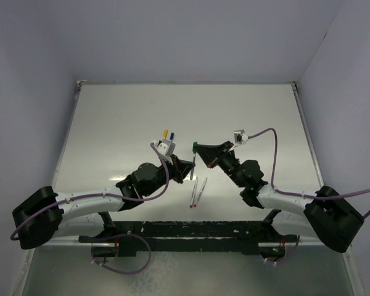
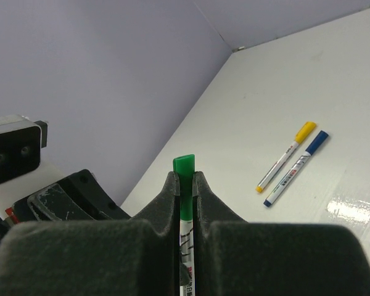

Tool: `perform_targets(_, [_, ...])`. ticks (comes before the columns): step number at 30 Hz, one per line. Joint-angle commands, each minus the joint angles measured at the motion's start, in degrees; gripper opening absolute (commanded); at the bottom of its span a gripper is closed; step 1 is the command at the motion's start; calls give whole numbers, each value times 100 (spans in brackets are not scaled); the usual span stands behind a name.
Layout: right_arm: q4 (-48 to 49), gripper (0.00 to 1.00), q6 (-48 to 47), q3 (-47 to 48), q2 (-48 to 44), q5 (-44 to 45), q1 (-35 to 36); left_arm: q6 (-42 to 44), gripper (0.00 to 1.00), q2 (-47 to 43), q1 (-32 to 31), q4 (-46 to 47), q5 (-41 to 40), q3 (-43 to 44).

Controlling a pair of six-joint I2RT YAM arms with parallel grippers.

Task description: Insert the pens into the pen caps

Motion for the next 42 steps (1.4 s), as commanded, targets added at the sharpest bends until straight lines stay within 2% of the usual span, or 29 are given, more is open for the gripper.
perform_targets(1, [-778,0,-166,94,236,-282,360,348,0,-148,194,744,-399,436])
perform_targets(13, [-1839,0,-301,466,695,134,841,379,0,-257,736,777,-198,638])
perform_targets(27, [-2466,0,-232,935,1311,358,1169,678,0,-65,1049,714,-357,949])
perform_targets(35, [-2788,0,-642,1377,1106,715,1180,610,0,183,1052,142,-434,927])
perform_targets(36, [-2971,2,-777,1536,1033,799,1174,555,0,226,1052,43,-460,906])
perform_targets(38, [-3413,18,-1154,1942,865,1243,1172,459,0,309,1054,-6,-484,784])
perform_targets(41, [-3874,34,-1665,2526,645,1979,1163,313,0,452,1049,-29,-462,606])
perform_targets(42, [-3946,44,-1826,2659,572,2207,1163,283,0,497,1051,-52,-452,555])
